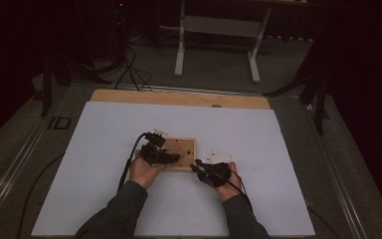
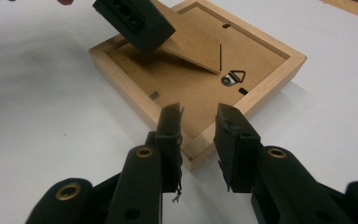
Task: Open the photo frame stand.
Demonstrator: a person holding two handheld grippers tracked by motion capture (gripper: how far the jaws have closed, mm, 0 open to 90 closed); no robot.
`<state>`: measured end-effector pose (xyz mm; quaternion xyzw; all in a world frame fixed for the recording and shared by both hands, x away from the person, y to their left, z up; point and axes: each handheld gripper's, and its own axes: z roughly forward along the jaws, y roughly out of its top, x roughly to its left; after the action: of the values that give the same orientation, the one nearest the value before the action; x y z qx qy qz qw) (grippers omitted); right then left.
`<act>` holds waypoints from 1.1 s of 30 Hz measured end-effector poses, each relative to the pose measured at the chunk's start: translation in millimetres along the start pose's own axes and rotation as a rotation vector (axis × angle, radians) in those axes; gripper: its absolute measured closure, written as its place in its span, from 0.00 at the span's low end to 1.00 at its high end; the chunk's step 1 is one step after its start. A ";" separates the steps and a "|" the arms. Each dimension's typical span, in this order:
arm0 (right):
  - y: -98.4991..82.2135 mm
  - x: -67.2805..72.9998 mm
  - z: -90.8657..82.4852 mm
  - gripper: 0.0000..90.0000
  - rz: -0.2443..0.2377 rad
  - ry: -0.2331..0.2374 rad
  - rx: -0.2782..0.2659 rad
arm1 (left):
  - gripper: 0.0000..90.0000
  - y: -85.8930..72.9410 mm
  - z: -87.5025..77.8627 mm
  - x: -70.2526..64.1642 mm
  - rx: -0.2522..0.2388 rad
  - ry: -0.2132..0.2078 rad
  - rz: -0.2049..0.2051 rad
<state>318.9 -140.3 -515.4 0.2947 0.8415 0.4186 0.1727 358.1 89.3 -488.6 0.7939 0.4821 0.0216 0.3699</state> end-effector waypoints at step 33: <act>5.0 -19.4 -14.1 0.64 0.108 -0.028 -0.046 | 0.61 -22.7 -9.9 -28.7 -0.116 0.120 0.202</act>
<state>327.9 -158.8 -502.2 0.3414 0.8120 0.4424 0.1684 321.9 78.4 -485.9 0.8131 0.4188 0.1342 0.3814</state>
